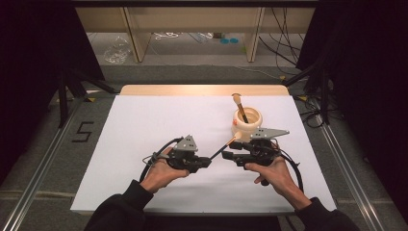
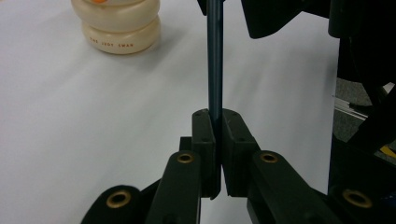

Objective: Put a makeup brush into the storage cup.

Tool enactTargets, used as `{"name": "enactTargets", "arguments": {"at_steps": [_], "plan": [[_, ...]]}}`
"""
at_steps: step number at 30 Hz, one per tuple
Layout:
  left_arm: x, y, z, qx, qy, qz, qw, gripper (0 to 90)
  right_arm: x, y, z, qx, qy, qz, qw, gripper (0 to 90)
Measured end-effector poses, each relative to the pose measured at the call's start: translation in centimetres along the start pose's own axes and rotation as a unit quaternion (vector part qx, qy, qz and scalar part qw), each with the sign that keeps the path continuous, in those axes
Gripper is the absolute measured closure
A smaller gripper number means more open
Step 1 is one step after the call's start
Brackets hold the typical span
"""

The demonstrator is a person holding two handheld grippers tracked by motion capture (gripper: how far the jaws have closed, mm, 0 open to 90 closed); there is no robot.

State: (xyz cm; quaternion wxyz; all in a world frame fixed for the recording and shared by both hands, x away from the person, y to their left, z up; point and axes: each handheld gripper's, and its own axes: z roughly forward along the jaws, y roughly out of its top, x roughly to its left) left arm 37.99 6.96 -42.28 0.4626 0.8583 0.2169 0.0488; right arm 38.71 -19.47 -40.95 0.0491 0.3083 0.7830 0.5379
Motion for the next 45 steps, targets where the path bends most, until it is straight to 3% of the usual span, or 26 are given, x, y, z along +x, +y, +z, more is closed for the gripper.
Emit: {"name": "enactTargets", "arguments": {"at_steps": [1,6,8,9,12,13,15,17,25,27,32,39,45], "plan": [[-0.2,0.0,0.1,-0.003,0.0,-0.011,0.9999,85.0,0.0,0.0,0.0,-0.003,0.001,0.003,1.0,50.3],[-0.4,0.0,0.3,0.0,-0.002,-0.001,1.0,84.9,0.0,0.0,0.0,0.002,0.008,0.009,0.9999,55.6],[-0.6,0.0,0.4,-0.001,-0.003,-0.012,0.9999,84.9,0.0,0.0,0.0,-0.004,0.013,0.014,0.9998,58.2],[-0.5,0.0,0.4,-0.002,-0.003,-0.002,1.0,84.9,0.0,-0.1,0.1,-0.01,0.021,0.018,0.9996,60.0],[-0.5,0.1,0.5,0.0,-0.001,-0.002,1.0,84.9,-0.1,-0.1,-0.1,-0.007,0.018,0.016,0.9997,67.1],[-0.6,0.0,0.6,-0.003,-0.004,-0.006,1.0,84.9,-0.2,-0.2,0.1,-0.025,0.022,0.017,0.9993,68.1],[-0.7,0.0,0.7,-0.001,-0.003,-0.017,0.9999,84.9,-0.2,-0.2,0.0,-0.027,0.031,0.028,0.9987,70.2],[-0.7,0.0,0.8,0.001,-0.004,-0.013,0.9999,84.8,-0.2,-0.2,0.1,-0.038,0.036,0.031,0.9981,72.1],[-1.0,-0.1,1.5,0.007,-0.01,-0.015,0.9998,84.7,0.4,0.0,0.2,-0.038,0.058,0.039,0.9968,79.8],[-0.9,-0.1,1.7,0.008,-0.01,-0.007,0.9999,84.5,0.5,0.0,0.3,-0.042,0.062,0.028,0.9969,81.4],[-1.1,-0.3,2.3,0.002,-0.018,-0.029,0.9994,84.4,0.9,0.1,0.6,-0.039,0.065,0.02,0.9969,83.1],[-1.3,-0.3,2.6,-0.002,-0.02,-0.037,0.9991,84.6,1.2,0.2,0.9,-0.04,0.063,0.002,0.9972,83.0],[-1.3,-0.4,2.7,-0.005,-0.025,-0.041,0.9988,84.3,1.3,0.2,0.9,-0.036,0.066,0.011,0.9971,83.1]]}}
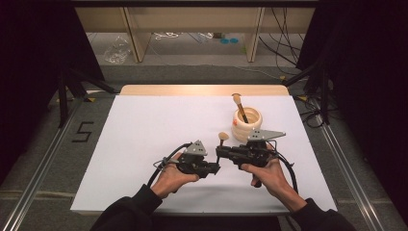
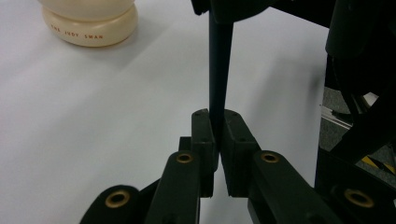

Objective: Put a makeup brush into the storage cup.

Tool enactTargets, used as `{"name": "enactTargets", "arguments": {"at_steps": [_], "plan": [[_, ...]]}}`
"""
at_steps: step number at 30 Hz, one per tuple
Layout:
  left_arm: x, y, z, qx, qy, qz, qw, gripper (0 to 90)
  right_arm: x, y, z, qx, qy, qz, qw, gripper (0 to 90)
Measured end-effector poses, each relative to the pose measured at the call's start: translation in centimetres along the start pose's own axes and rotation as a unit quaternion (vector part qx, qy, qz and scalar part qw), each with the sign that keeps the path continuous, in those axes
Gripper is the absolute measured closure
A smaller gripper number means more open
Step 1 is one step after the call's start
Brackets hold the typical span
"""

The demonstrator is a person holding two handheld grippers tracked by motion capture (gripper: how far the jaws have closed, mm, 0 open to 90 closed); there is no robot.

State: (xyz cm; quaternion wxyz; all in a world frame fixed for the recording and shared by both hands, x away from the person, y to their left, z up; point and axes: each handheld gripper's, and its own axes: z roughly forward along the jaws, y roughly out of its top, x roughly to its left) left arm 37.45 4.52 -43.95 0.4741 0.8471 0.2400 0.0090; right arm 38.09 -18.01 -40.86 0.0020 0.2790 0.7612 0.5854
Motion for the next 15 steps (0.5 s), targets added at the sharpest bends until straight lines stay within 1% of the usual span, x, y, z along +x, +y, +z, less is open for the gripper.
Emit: {"name": "enactTargets", "arguments": {"at_steps": [1,2,3,4,5,6,7,9,10,11,12,13,14,15], "plan": [[-0.03,0.0,0.01,0.0,-0.001,0.0,1.0,84.1,-0.04,0.0,0.06,-0.005,-0.002,-0.008,1.0,83.2],[0.0,0.04,-0.01,0.0,-0.004,0.008,1.0,83.7,-0.02,0.01,0.06,-0.003,-0.001,-0.009,1.0,83.3],[-0.07,0.04,-0.02,0.003,0.0,0.009,1.0,83.3,-0.07,-0.03,0.13,-0.007,-0.002,-0.014,0.9999,83.3],[-0.16,0.04,0.02,0.0,-0.001,0.006,1.0,82.9,-0.03,-0.04,0.16,-0.006,-0.001,-0.013,0.9999,83.3],[-0.2,0.06,-0.01,0.002,0.001,0.008,1.0,82.6,-0.02,-0.04,0.16,-0.006,-0.001,-0.013,0.9999,83.3],[-0.09,0.12,-0.01,0.001,-0.001,0.018,0.9998,82.3,-0.02,-0.04,0.18,-0.006,-0.001,-0.013,0.9999,83.4],[-0.14,0.14,-0.01,0.0,-0.003,0.014,0.9999,82.0,-0.02,-0.05,0.18,-0.004,0.0,-0.013,0.9999,83.4],[-0.16,0.16,-0.01,-0.002,-0.003,0.016,0.9999,81.1,0.03,-0.11,0.26,-0.001,0.002,-0.011,0.9999,83.4],[-0.18,0.16,-0.01,-0.002,-0.004,0.016,0.9999,79.9,0.1,-0.16,0.32,0.001,0.004,-0.007,1.0,83.4],[-0.18,0.16,0.0,-0.002,-0.004,0.016,0.9999,78.8,0.13,-0.17,0.38,0.0,0.004,-0.008,1.0,83.4],[-0.17,0.16,-0.01,-0.001,-0.004,0.017,0.9998,77.4,0.11,-0.16,0.4,-0.004,0.002,-0.015,0.9999,83.4],[-0.2,0.14,-0.02,-0.002,-0.002,0.013,0.9999,75.1,0.1,-0.13,0.39,-0.004,0.003,-0.016,0.9999,83.4],[-0.17,0.15,-0.06,-0.002,0.0,0.016,0.9999,71.7,0.11,-0.07,0.31,-0.003,0.004,-0.015,0.9999,83.5],[-0.19,0.13,-0.05,-0.005,-0.001,0.009,0.9999,70.0,0.08,-0.04,0.28,-0.005,0.001,-0.017,0.9998,83.5]]}}
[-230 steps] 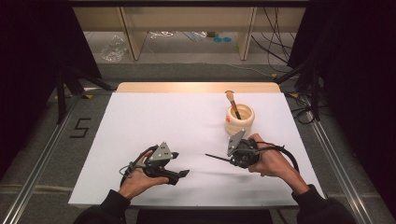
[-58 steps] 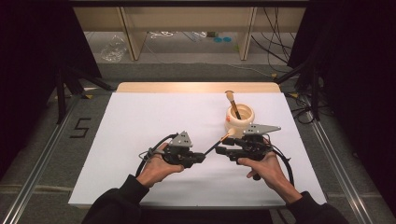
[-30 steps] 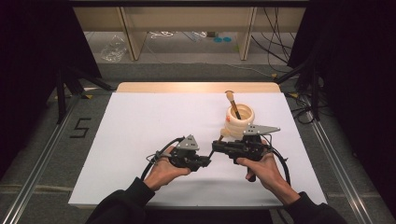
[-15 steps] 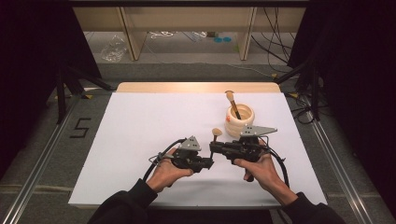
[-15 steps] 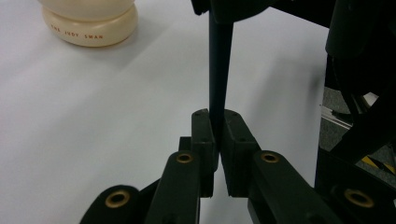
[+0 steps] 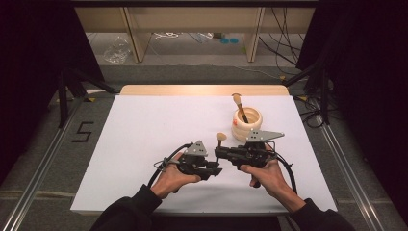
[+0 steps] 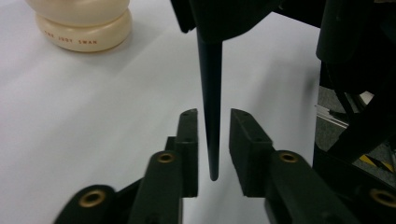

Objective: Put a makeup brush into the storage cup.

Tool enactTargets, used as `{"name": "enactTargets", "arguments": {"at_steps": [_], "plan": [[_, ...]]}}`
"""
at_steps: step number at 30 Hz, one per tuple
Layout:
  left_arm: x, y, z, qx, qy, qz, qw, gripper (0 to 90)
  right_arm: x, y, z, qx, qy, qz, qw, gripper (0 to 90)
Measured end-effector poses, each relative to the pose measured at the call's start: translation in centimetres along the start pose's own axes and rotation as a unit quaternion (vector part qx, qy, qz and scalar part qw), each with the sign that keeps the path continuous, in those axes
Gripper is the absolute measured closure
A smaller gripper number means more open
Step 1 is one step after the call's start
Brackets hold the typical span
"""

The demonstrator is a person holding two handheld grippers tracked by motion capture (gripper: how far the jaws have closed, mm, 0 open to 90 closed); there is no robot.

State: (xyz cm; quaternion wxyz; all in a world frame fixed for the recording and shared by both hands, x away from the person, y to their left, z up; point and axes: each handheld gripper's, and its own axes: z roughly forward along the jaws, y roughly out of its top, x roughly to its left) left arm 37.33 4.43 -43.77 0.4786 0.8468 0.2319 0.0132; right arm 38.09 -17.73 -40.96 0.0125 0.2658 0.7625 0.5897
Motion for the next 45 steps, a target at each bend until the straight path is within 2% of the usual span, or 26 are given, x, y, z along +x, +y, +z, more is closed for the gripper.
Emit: {"name": "enactTargets", "arguments": {"at_steps": [1,3,4,5,6,7,9,10,14,16,17,21,22,23,24,25,28,31,32,37,39,40,41,43,44,45], "plan": [[0.0,0.1,-0.1,0.003,-0.003,0.002,1.0,67.9,-0.1,0.1,-0.1,0.001,-0.002,-0.004,1.0,83.4],[0.0,0.1,-0.2,0.001,0.012,0.004,0.9999,61.5,-0.1,0.2,-0.2,0.001,-0.004,-0.002,1.0,83.4],[0.0,0.1,-0.3,0.003,0.016,0.013,0.9998,59.6,-0.1,0.2,-0.3,0.001,-0.007,-0.002,1.0,83.5],[0.0,0.1,-0.3,0.002,0.015,0.012,0.9998,58.5,-0.3,0.2,-0.4,0.001,-0.011,-0.01,0.9999,83.5],[0.0,0.0,-0.5,0.004,0.019,0.007,0.9998,57.6,-0.3,0.2,-0.5,0.001,-0.012,-0.008,0.9999,83.5],[0.1,0.0,-0.6,0.002,0.018,0.011,0.9998,56.4,-0.2,0.3,-0.7,0.004,-0.01,-0.003,0.9999,83.4],[0.0,-0.1,-0.9,0.004,0.027,0.012,0.9996,53.7,-0.4,0.4,-1.0,-0.003,-0.021,-0.017,0.9996,83.5],[0.1,-0.1,-1.1,0.007,0.033,0.019,0.9993,52.0,-0.5,0.5,-1.1,-0.004,-0.025,-0.02,0.9995,83.4],[0.0,-0.3,-1.7,0.009,0.047,0.016,0.9987,45.8,-1.0,0.8,-1.8,0.0,-0.043,-0.026,0.9987,83.5],[0.1,-0.5,-2.0,0.008,0.052,0.013,0.9985,42.8,-1.3,0.8,-2.0,-0.004,-0.051,-0.027,0.9984,83.4],[0.0,-0.6,-2.2,0.01,0.055,0.009,0.9984,41.9,-1.3,0.9,-2.3,0.0,-0.05,-0.018,0.9986,83.4],[0.1,-1.3,-2.9,0.014,0.067,0.013,0.9976,37.9,-1.7,1.2,-2.9,-0.002,-0.059,-0.016,0.9981,83.5],[0.1,-1.5,-3.1,0.013,0.067,0.008,0.9976,37.3,-1.8,1.3,-3.0,-0.005,-0.06,-0.014,0.9981,83.5],[0.1,-1.7,-3.4,0.014,0.07,0.012,0.9974,36.3,-1.9,1.4,-3.2,-0.003,-0.064,-0.015,0.9978,83.4],[0.0,-1.9,-3.6,0.016,0.07,0.002,0.9974,35.7,-2.0,1.5,-3.4,-0.003,-0.067,-0.016,0.9976,83.4],[0.1,-2.1,-3.8,0.015,0.072,0.007,0.9973,35.2,-2.1,1.6,-3.6,-0.004,-0.07,-0.018,0.9974,83.4],[0.0,-2.5,-4.3,0.013,0.073,-0.005,0.9972,33.3,-2.3,1.9,-4.0,-0.007,-0.076,-0.019,0.9969,83.4],[-0.2,-2.7,-4.7,0.015,0.087,-0.006,0.9961,32.0,-2.6,2.3,-4.5,-0.004,-0.086,-0.017,0.9962,83.4],[-0.2,-2.8,-4.7,0.012,0.083,-0.003,0.9965,31.7,-2.8,2.4,-4.6,-0.005,-0.087,-0.019,0.996,83.4],[-0.3,-3.1,-5.1,0.021,0.09,0.009,0.9957,30.8,-3.5,2.9,-5.3,-0.007,-0.1,-0.015,0.9948,83.4],[-0.4,-3.3,-5.0,0.015,0.091,-0.006,0.9957,29.7,-3.7,3.2,-5.5,-0.012,-0.102,-0.017,0.9945,83.4],[-0.2,-3.4,-5.2,0.028,0.097,0.006,0.9949,29.4,-3.8,3.3,-5.6,-0.01,-0.106,-0.019,0.9942,83.4],[-0.3,-3.6,-5.1,0.02,0.097,-0.007,0.995,29.2,-3.9,3.5,-5.9,-0.003,-0.112,-0.022,0.9934,83.4],[-0.2,-3.7,-5.3,0.028,0.099,0.0,0.9947,28.6,-4.2,3.8,-6.1,-0.007,-0.115,-0.021,0.9931,83.4],[-0.2,-3.8,-5.3,0.026,0.102,-0.006,0.9944,28.6,-4.3,3.9,-6.3,-0.005,-0.118,-0.021,0.9928,83.4],[-0.1,-3.9,-5.5,0.029,0.106,-0.003,0.9939,28.6,-4.5,4.0,-6.4,-0.007,-0.121,-0.02,0.9924,83.4]]}}
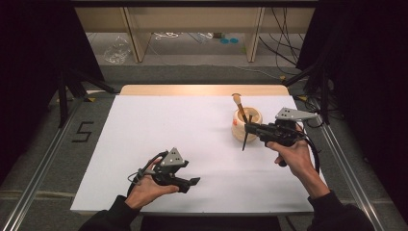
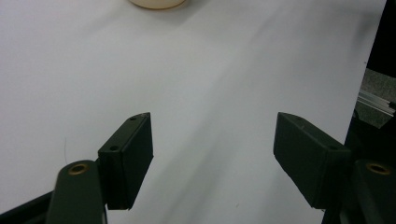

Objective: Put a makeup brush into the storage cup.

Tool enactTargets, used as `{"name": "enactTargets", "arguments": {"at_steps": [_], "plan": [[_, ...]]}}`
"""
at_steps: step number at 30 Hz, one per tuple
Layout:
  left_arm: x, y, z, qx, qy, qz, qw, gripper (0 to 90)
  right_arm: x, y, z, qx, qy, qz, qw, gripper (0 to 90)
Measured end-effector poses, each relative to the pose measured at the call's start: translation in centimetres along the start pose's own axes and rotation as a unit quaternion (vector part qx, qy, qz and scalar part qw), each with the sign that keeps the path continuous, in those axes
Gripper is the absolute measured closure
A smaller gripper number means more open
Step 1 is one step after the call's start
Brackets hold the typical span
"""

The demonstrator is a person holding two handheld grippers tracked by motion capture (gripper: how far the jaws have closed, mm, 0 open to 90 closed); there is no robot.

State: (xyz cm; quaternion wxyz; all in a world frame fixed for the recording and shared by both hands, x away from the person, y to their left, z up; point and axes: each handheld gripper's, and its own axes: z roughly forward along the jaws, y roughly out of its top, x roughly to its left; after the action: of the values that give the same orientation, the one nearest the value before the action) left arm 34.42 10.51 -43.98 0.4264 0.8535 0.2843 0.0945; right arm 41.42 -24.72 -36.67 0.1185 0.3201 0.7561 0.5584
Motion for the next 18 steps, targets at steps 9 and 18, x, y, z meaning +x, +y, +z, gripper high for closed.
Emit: {"name": "enactTargets", "arguments": {"at_steps": [9,18], "plan": [[0.5,-0.6,-0.5,0.0,0.007,-0.004,1.0,26.3,-1.6,1.1,-0.9,-0.005,-0.023,-0.004,0.9997,83.4],[0.4,-1.0,-0.2,0.008,0.011,-0.001,0.9999,25.0,-2.7,2.1,-1.1,-0.015,-0.034,0.002,0.9993,83.4]]}}
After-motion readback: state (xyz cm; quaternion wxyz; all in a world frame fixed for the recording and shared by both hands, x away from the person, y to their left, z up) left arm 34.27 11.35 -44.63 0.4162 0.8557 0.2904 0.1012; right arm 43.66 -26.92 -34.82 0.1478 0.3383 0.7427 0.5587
